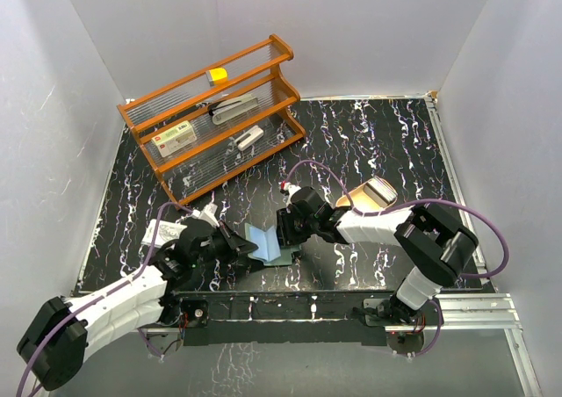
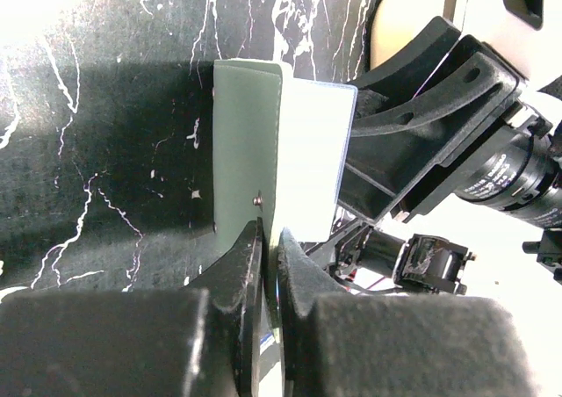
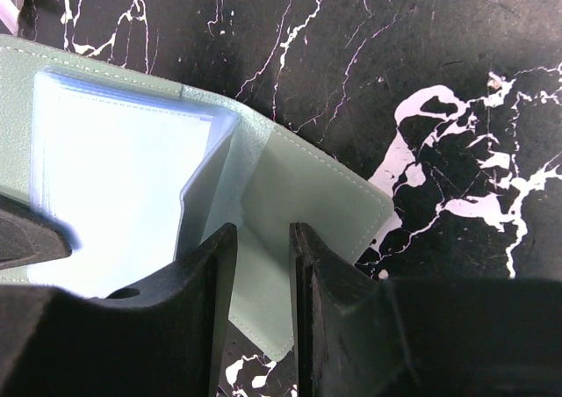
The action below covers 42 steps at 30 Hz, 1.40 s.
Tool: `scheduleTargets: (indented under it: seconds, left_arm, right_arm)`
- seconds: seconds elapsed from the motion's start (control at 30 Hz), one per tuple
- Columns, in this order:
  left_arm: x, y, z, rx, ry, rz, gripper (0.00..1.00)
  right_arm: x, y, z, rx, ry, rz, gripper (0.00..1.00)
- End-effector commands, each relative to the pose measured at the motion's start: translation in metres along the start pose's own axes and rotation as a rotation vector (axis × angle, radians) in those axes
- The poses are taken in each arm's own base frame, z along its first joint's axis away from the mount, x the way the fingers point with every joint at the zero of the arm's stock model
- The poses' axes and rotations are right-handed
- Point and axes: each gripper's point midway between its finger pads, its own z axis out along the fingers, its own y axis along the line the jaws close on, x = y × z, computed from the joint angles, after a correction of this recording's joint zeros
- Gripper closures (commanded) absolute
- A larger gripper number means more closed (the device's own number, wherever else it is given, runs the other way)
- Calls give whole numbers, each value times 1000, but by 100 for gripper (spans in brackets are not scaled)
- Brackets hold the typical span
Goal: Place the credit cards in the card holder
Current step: Open the card holder at the center of the board.
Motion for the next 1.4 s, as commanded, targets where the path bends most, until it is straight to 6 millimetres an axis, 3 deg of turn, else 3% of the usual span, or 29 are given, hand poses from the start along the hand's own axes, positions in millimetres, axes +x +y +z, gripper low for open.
scheduleTargets:
  seconds: [0.0, 0.13, 0.23, 0.27, 0.3, 0.5, 0.53, 0.63, 0.7, 0.83, 1.03, 1.37]
  left_arm:
    - [-2, -2, -2, 14, -12, 22, 100]
    - [-4, -4, -3, 3, -17, 46, 100]
    - [-7, -8, -4, -11, -18, 66, 77]
    - [-6, -8, -5, -13, -11, 78, 83]
    - [-4, -11, -5, -2, 5, 91, 98]
    - [3, -15, -4, 35, 44, 104, 100]
    - [3, -15, -4, 38, 42, 102, 99]
    - [2, -22, -4, 67, 37, 110, 77]
    - [1, -27, -4, 89, 36, 122, 100]
    - [2, -33, -5, 126, 39, 140, 100]
    - [3, -18, -1, 54, 52, 148, 100]
    - [3, -3, 1, -29, 59, 161, 100]
  right_arm:
    - [25, -34, 8, 113, 54, 6, 71]
    - [25, -32, 8, 108, 52, 5, 71]
    - [24, -33, 6, 110, 47, 4, 71]
    - [24, -33, 6, 111, 46, 4, 71]
    - [24, -33, 6, 112, 45, 4, 71]
    - [24, -33, 4, 110, 40, 6, 71]
    - [24, -32, 3, 108, 40, 5, 71]
    - [23, -31, 2, 105, 40, 2, 71]
    - [23, -31, 2, 105, 39, 3, 71]
    - [27, -31, 1, 99, 46, 14, 70]
    - [23, -29, -6, 118, 41, 27, 63]
    - [-12, -25, -57, 255, -46, 27, 47]
